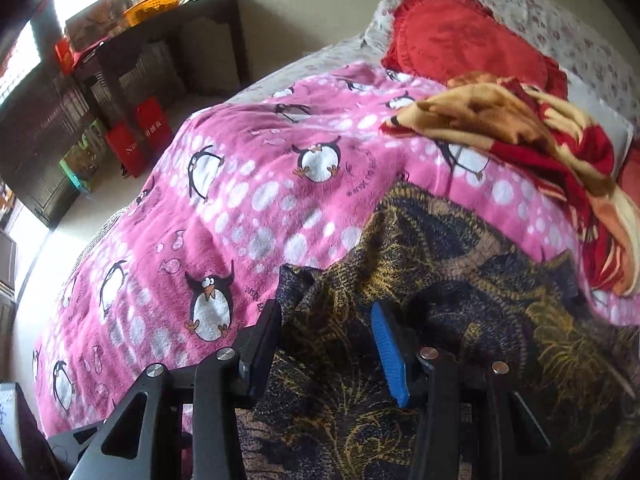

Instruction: Fold small clothes

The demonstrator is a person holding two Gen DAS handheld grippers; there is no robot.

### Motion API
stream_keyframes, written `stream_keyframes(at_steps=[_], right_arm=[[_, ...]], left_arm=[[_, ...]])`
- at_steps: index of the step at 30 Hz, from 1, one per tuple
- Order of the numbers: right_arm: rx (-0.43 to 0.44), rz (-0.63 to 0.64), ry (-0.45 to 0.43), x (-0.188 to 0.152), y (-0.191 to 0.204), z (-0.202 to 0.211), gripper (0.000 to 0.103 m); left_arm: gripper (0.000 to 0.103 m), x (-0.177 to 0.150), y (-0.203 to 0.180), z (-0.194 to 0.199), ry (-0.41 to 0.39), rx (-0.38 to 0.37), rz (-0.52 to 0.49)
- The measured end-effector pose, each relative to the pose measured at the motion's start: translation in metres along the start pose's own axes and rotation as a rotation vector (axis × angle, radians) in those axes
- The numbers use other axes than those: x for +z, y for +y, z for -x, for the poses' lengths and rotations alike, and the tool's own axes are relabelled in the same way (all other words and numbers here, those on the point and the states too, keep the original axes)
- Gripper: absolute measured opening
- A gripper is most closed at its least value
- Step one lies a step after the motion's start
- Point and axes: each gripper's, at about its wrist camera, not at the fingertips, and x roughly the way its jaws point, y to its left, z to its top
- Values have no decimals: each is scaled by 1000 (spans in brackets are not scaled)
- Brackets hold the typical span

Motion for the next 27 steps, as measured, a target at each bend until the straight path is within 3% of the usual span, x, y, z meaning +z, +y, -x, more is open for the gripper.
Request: stream_keyframes(at_steps=[4, 8, 14, 20, 24, 25, 27], right_arm=[[-51, 41, -1, 1, 7, -9, 45], [-117, 81, -17, 1, 12, -16, 29], [2, -107, -24, 10, -18, -15, 11], [115, -210, -48, 8, -36, -7, 9], [146, -203, -90, 7, -36, 17, 13], [145, -188, -88, 6, -32, 22, 19], [145, -163, -71, 6, -26, 25, 45]], left_arm=[[58, 1, -2, -2, -3, 1, -3], [59, 1, -3, -4, -2, 1, 1], [60, -2, -2, -3, -11, -8, 2], [64, -7, -1, -2, -13, -18, -2], [64, -13, -5, 0, -25, -14, -22], [64, -14, -6, 1, -26, -13, -27], [64, -17, -5, 1, -36, -23, -25]])
